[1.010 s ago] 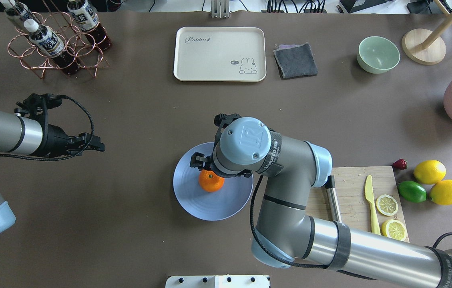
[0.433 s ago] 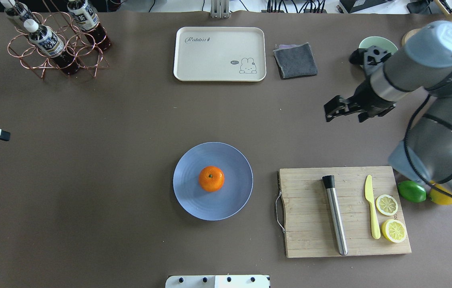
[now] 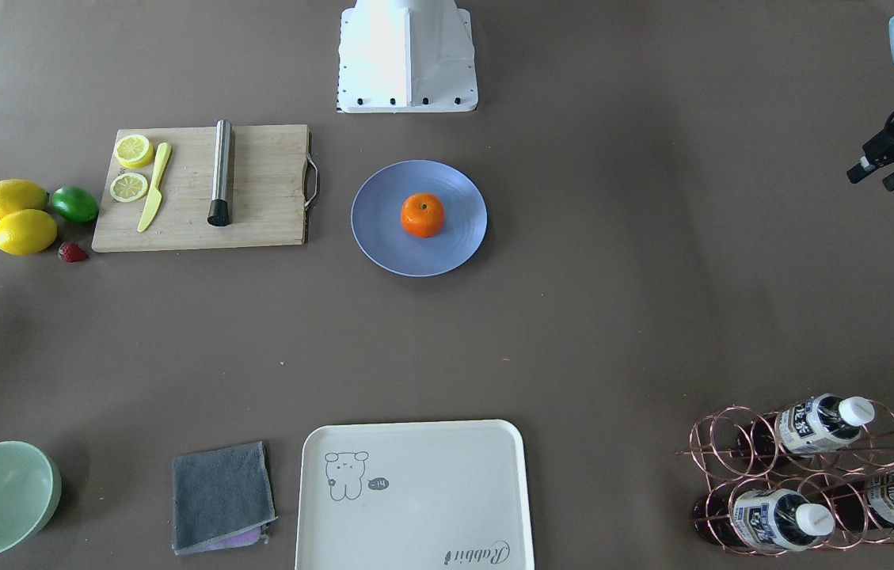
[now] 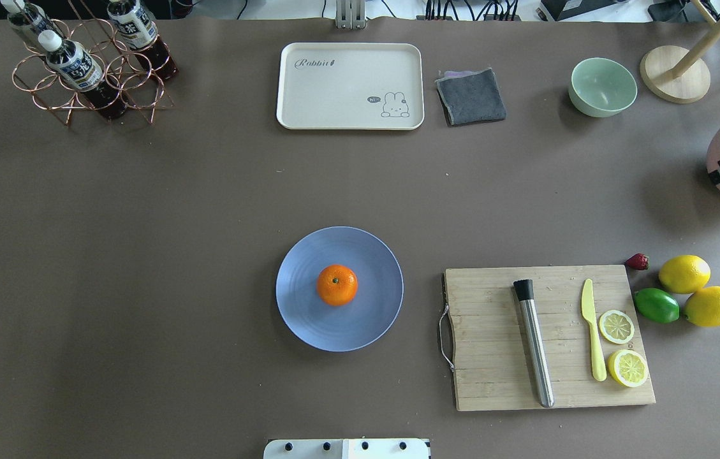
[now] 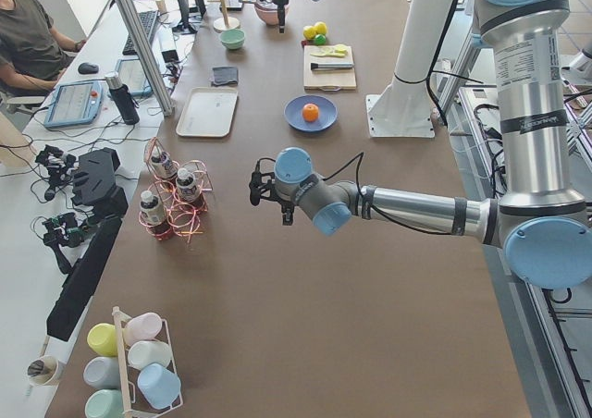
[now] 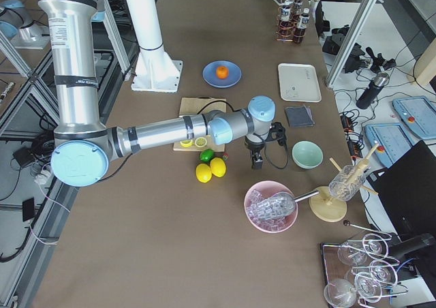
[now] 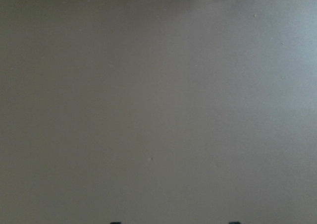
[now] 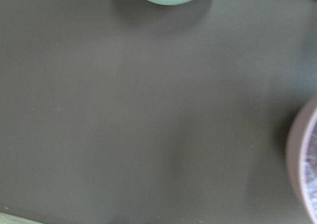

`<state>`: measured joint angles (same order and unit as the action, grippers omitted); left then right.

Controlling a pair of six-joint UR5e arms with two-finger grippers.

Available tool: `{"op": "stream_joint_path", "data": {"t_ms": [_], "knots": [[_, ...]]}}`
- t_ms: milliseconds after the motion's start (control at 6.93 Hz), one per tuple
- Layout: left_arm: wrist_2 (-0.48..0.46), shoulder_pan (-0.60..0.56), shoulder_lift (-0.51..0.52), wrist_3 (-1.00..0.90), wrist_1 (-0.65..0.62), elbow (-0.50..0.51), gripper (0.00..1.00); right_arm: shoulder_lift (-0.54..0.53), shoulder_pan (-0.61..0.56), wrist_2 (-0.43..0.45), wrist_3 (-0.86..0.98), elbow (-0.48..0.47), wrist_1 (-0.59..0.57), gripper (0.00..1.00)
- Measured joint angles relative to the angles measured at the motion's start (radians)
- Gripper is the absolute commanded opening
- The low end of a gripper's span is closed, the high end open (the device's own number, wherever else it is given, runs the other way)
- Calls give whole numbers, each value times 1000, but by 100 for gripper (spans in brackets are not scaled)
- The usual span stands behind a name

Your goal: Pick orange to plate

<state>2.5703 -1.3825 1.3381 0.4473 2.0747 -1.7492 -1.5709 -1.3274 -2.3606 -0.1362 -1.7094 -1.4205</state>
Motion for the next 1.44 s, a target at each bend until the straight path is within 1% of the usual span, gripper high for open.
{"op": "stream_joint_path", "data": {"t_ms": [144, 288, 433, 577, 721, 865, 1010, 1154, 1298, 1442], "knots": [[7, -60, 9, -154, -132, 7, 79, -44, -66, -6, 94, 24, 0, 100], [-7, -103, 41, -275, -284, 10, 82, -65, -108, -7, 157, 48, 0, 100], [-30, -135, 90, -375, -434, 10, 92, -71, -141, -4, 215, 83, 0, 100], [-44, -162, 131, -468, -565, 9, 97, -71, -161, 0, 259, 110, 0, 100], [-51, -193, 166, -555, -692, 2, 97, -70, -171, 3, 287, 128, 0, 100], [-99, -215, 186, -606, -771, -9, 97, -70, -173, 4, 298, 136, 0, 100], [-183, -223, 195, -628, -797, -13, 97, -70, -174, 5, 302, 139, 0, 100], [-222, -225, 197, -635, -788, -12, 97, -70, -175, 4, 303, 139, 1, 100], [-228, -225, 196, -638, -747, -2, 97, -70, -176, 3, 303, 139, 2, 100], [-226, -225, 195, -638, -665, 34, 97, -68, -176, -1, 303, 139, 3, 100]]}}
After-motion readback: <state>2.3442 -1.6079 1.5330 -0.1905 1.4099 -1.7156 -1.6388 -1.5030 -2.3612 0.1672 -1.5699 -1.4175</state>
